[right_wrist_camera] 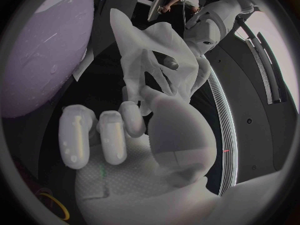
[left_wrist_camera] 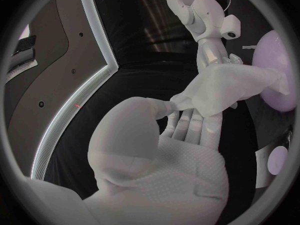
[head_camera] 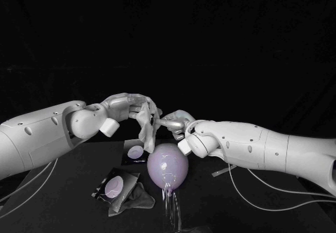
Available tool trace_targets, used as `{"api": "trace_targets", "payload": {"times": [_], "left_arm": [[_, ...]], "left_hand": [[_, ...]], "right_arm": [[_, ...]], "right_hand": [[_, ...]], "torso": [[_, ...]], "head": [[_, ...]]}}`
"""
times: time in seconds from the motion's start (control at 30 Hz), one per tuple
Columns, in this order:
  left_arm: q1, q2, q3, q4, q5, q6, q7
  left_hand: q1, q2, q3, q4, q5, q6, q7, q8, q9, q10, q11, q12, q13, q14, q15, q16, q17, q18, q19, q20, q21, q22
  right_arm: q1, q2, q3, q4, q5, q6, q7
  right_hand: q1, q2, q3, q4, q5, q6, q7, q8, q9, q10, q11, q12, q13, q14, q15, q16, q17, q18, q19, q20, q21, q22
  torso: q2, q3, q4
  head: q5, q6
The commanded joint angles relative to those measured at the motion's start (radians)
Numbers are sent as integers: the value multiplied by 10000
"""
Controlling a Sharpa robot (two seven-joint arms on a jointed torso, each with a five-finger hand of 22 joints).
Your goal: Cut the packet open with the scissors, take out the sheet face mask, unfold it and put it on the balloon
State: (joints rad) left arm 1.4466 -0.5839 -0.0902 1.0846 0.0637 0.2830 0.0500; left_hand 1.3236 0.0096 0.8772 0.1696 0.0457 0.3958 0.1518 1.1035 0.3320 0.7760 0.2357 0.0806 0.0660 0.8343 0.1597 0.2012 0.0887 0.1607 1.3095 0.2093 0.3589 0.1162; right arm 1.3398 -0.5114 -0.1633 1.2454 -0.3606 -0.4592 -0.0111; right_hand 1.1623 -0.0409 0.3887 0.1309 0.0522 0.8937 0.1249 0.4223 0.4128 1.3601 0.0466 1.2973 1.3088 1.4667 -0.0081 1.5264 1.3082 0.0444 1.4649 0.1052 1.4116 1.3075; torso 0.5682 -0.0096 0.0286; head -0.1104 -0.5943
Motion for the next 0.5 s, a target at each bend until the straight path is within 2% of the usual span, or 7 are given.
{"api": "trace_targets", "payload": {"times": [0.03,0.1,0.2,0.23,0.3,0.4,0.5], "left_arm": [[18,10,15,28,90,91,159],[18,8,15,29,94,92,159],[18,6,15,31,99,93,165],[18,5,15,31,100,93,167],[18,-3,16,34,107,89,178],[18,-15,16,38,112,86,189],[18,-33,17,42,118,74,213]], "left_hand": [[124,-14,-47,10,32,60,1314,452,858,-20,-73,-58,-11,42,-14,-69,13,200,84,10,48,9],[124,-14,-47,10,32,60,1314,452,858,-20,-73,-58,-11,42,-14,-69,13,200,84,10,48,9],[124,-14,-47,10,32,60,1314,452,858,-20,-73,-58,-11,42,-14,-69,13,200,84,10,48,9],[124,-14,-47,10,32,60,1314,452,858,-20,-73,-58,-11,42,-14,-69,13,200,84,10,48,9],[124,-14,-47,10,32,60,1314,452,858,-20,-73,-58,-11,42,-14,-69,13,200,84,10,48,9],[138,-19,-43,-6,31,69,1314,455,849,-22,-74,-62,-11,48,-15,-80,15,196,98,4,64,11],[138,-19,-43,-6,31,69,1314,455,849,-22,-74,-62,-11,48,-15,-80,15,196,98,4,64,11]], "right_arm": [[-8,31,6,-35,-95,109,54],[-12,43,6,-54,-142,45,6],[-17,51,6,-81,-224,-77,-100],[-18,50,6,-85,-233,-90,-115],[-20,40,6,-106,-294,-139,-204],[-22,23,6,-117,-359,-145,-294],[-23,-7,5,-129,-450,-96,-448]], "right_hand": [[355,199,256,-192,-35,169,-86,76,1,135,-53,98,338,804,-93,64,2178,-47,101,-84,76,2111],[891,440,711,-601,-33,375,-208,206,49,225,-171,183,409,829,-205,96,2214,-67,158,-179,162,2140],[1242,599,1317,-1029,-31,482,-268,350,121,390,-235,342,545,857,-295,129,2254,-95,229,-288,265,2174],[1246,607,1400,-1066,-31,486,-265,367,130,407,-235,356,558,860,-296,133,2258,-98,236,-297,276,2178],[1117,578,1912,-1261,-4,464,-230,452,178,437,-225,354,565,869,-283,137,2264,-106,253,-314,296,2184],[960,526,2307,-1412,50,445,-204,519,211,438,-206,330,553,869,-265,130,2258,-104,253,-306,291,2181],[600,308,2900,-1703,528,350,-166,637,279,388,-164,234,489,859,-241,104,2232,-93,226,-281,245,2165]], "torso": [[-1,8,-8],[0,8,-11],[1,9,-8],[1,9,-8],[0,6,-10],[0,5,-13],[0,6,-11]], "head": [[1,-1],[2,-6],[-2,-4],[-2,-4],[-6,-8],[-6,-10],[-8,-14]]}}
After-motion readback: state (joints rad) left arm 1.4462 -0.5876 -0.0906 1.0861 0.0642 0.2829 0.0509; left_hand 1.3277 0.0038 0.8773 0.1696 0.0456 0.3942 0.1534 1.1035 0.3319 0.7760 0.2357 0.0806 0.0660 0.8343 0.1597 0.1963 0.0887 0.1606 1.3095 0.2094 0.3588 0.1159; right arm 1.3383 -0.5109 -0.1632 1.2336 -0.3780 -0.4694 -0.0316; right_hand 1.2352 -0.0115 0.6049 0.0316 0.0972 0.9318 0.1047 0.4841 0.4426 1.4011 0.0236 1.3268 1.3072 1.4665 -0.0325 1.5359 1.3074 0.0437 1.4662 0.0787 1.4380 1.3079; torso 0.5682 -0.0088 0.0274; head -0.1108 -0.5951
